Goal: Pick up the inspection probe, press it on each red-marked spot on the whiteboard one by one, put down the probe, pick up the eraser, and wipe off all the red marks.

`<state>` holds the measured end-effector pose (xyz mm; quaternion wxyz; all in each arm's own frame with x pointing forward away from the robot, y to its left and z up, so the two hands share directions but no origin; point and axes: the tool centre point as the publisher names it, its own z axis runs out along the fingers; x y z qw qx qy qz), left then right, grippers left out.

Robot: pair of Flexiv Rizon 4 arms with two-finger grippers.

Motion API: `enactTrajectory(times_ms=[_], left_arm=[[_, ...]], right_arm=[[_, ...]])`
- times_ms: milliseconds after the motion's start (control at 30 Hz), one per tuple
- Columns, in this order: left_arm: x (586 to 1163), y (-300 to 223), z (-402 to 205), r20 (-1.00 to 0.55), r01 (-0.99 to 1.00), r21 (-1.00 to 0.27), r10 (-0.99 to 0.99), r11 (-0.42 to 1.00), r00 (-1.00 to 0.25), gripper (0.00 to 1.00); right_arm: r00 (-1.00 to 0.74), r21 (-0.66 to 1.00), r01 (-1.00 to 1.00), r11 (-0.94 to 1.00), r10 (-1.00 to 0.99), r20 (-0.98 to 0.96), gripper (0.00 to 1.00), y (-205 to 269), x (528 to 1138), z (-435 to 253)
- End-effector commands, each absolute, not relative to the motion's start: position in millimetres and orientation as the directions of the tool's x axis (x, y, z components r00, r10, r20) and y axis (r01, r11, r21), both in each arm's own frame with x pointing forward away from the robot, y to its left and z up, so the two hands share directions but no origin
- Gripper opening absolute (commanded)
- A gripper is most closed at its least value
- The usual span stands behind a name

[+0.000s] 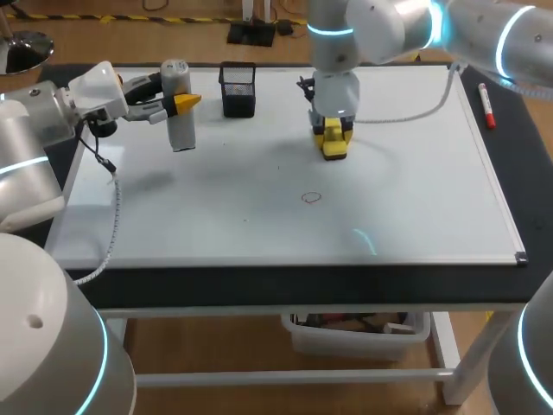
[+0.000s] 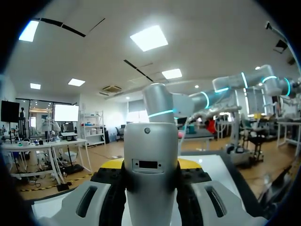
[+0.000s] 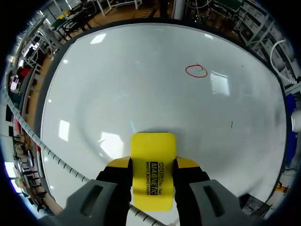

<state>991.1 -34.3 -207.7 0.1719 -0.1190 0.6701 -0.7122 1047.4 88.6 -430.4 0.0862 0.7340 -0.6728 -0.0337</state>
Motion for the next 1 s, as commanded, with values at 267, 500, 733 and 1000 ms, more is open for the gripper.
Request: enactTrajectory(times_ms=[267,500,733,1000], left_arm=[[991.2,-34.5,-207.9,-0.063,0.089,-0.995,-0.404,-0.045,-0.912,0.00],[991.2,-34.5,-207.9,-0.063,0.089,-0.995,-0.404,-0.045,-0.912,0.00],[991.2,-34.5,-207.9,-0.063,0.089,-0.995,-0.404,-0.045,-0.912,0.00],[991.2,-34.5,-207.9,-0.063,0.089,-0.995,-0.404,-0.045,-0.912,0.00]], right_arm=[[0.043,0.143,-0.989,-0.033,-0.997,0.064,0.00,52.2,1051.7,-424.2],[0.001,0.111,-0.994,0.004,-0.999,0.040,0.00,37.3,1055.8,-396.4],[-0.024,0.092,-0.995,0.025,-1.000,0.004,0.00,11.1,1062.2,-369.0],[-0.072,0.049,-0.996,0.073,-0.997,0.017,0.00,-19.1,1073.1,-356.6]])
